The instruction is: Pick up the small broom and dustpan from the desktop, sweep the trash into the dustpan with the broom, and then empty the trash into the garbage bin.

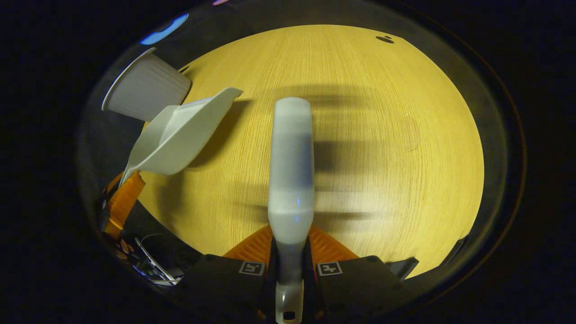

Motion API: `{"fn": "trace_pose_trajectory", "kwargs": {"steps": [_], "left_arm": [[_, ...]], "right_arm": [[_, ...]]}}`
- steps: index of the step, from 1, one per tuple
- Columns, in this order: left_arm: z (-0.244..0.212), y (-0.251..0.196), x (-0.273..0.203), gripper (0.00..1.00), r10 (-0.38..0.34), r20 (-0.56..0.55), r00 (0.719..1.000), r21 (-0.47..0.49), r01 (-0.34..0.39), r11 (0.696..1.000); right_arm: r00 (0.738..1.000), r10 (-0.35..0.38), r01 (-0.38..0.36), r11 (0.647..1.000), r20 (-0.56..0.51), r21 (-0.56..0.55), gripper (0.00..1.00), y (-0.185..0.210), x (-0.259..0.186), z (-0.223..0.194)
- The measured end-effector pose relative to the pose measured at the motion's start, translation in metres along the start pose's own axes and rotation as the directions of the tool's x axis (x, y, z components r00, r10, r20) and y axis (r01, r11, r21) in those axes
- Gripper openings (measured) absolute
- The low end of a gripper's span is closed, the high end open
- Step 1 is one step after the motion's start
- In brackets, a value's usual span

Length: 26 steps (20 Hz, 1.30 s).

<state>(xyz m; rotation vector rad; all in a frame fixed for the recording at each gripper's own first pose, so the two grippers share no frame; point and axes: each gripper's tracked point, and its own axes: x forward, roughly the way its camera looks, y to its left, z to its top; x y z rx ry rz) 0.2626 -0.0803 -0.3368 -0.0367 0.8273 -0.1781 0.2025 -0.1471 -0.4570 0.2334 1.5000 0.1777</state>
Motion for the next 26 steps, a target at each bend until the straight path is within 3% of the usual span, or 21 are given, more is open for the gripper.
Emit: {"fn": "trace_pose_trajectory", "kwargs": {"steps": [3,7,8,14,15,17,20,21,23,25,26], "left_arm": [[-0.013,-0.001,0.017,0.31,0.040,-0.025,0.999,-0.002,-0.040,0.999],[-0.013,0.005,0.023,0.31,0.038,-0.059,0.998,-0.044,-0.040,0.998],[-0.016,0.006,0.031,0.31,0.027,-0.083,0.996,-0.066,-0.032,0.997],[-0.035,0.002,0.033,0.33,0.003,-0.198,0.980,-0.117,-0.027,0.993],[-0.035,0.003,0.035,0.32,0.001,-0.206,0.979,-0.119,-0.026,0.993],[-0.031,0.003,0.031,0.33,0.000,-0.213,0.977,-0.117,-0.025,0.993],[-0.018,-0.002,0.019,0.70,-0.017,-0.193,0.981,-0.116,-0.005,0.993],[-0.016,-0.005,0.012,0.70,-0.032,-0.189,0.981,-0.123,0.009,0.992],[-0.008,-0.009,-0.007,0.76,-0.047,-0.175,0.984,-0.137,0.023,0.990],[0.004,-0.012,-0.032,0.76,-0.058,-0.130,0.990,-0.143,0.039,0.989],[0.013,-0.014,-0.047,0.76,-0.071,-0.096,0.993,-0.142,0.057,0.988]], "right_arm": [[1.000,-0.015,0.016,1.000,-0.025,0.013,0.28,0.002,0.025,0.011],[0.997,-0.013,0.015,1.000,-0.070,0.023,0.24,0.011,0.039,0.014],[0.998,-0.010,0.012,0.999,-0.068,0.034,0.28,0.012,0.042,0.018],[0.996,-0.031,0.032,0.999,-0.088,0.009,0.29,0.011,0.039,0.021],[0.996,-0.029,0.030,1.000,-0.083,0.010,0.24,0.011,0.038,0.021],[0.998,-0.020,0.021,1.000,-0.065,0.010,0.29,0.009,0.028,0.024],[0.999,-0.026,0.027,0.999,0.037,-0.018,0.38,0.014,0.007,0.039],[0.997,-0.029,0.031,0.999,0.073,-0.027,0.41,0.016,-0.003,0.045],[0.990,-0.001,0.007,0.999,0.144,-0.035,0.58,0.026,-0.029,0.054],[0.972,0.017,-0.009,0.999,0.234,-0.034,0.58,0.034,-0.061,0.063],[0.959,0.024,-0.014,0.999,0.284,-0.038,0.67,0.038,-0.080,0.066]]}}
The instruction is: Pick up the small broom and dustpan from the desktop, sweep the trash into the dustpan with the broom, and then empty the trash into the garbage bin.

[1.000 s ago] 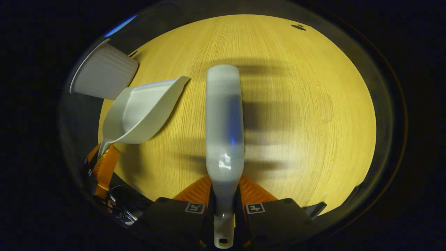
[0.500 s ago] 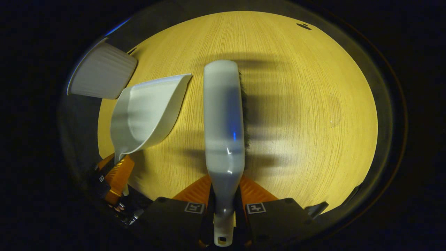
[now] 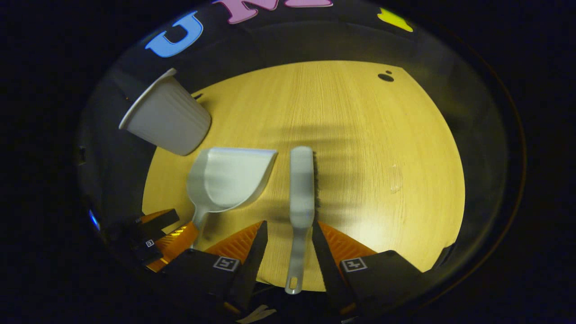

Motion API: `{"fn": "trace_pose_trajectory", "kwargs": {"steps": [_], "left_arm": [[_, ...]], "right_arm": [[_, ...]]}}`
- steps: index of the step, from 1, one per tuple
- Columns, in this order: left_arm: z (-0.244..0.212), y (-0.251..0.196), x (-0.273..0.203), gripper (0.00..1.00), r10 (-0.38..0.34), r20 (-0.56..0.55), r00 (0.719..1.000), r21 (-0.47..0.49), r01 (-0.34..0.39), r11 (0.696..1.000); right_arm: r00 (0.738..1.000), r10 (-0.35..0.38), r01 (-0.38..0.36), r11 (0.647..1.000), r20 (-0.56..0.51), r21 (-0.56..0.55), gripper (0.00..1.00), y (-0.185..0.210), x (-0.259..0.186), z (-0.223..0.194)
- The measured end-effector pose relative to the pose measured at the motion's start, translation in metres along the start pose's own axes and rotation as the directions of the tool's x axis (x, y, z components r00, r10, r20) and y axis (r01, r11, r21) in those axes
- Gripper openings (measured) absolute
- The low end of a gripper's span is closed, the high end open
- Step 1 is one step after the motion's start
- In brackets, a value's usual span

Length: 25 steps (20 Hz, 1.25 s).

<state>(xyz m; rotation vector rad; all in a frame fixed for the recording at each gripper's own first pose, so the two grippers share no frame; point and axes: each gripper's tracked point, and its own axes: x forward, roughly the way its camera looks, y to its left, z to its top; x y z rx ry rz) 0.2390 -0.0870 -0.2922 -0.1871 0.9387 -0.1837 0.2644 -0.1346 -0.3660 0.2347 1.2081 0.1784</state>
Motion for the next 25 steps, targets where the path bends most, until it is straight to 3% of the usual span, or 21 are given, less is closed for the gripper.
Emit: {"fn": "trace_pose_trajectory", "kwargs": {"steps": [4,6,8,10,12,14,16,19,25], "left_arm": [[0.048,-0.015,-0.070,0.76,-0.033,0.221,0.975,0.028,0.028,0.999],[0.072,-0.019,-0.101,0.80,-0.032,0.352,0.935,0.062,0.011,0.998],[0.093,-0.023,-0.130,0.80,-0.041,0.465,0.885,0.111,-0.013,0.994],[0.107,-0.025,-0.156,0.80,-0.050,0.558,0.828,0.105,-0.011,0.994],[0.114,-0.019,-0.169,0.80,-0.043,0.617,0.786,0.088,-0.015,0.996],[0.110,-0.017,-0.173,0.79,-0.035,0.626,0.779,0.080,-0.019,0.997],[0.107,-0.008,-0.175,0.79,-0.021,0.628,0.778,0.057,-0.020,0.998],[0.100,0.008,-0.182,0.79,-0.012,0.626,0.780,0.026,-0.005,1.000],[0.087,0.019,-0.189,0.80,-0.012,0.627,0.779,0.005,0.011,1.000]], "right_arm": [[0.976,-0.011,0.023,0.998,0.215,-0.055,0.78,0.012,-0.060,0.021],[0.928,-0.059,0.091,0.993,0.368,-0.072,0.98,0.014,-0.094,0.031],[0.869,-0.062,0.119,0.989,0.490,-0.084,0.96,0.025,-0.128,0.040],[0.814,-0.022,0.093,0.991,0.580,-0.094,0.96,0.043,-0.153,0.046],[0.802,-0.015,0.110,0.986,0.597,-0.123,0.96,0.048,-0.158,0.045],[0.779,-0.008,0.111,0.986,0.627,-0.125,0.97,0.052,-0.167,0.047],[0.720,0.032,0.068,0.991,0.693,-0.117,0.98,0.071,-0.184,0.058],[0.640,0.045,0.083,0.988,0.767,-0.127,0.97,0.085,-0.217,0.064],[0.586,0.039,0.092,0.989,0.810,-0.115,0.97,0.091,-0.233,0.063]]}}
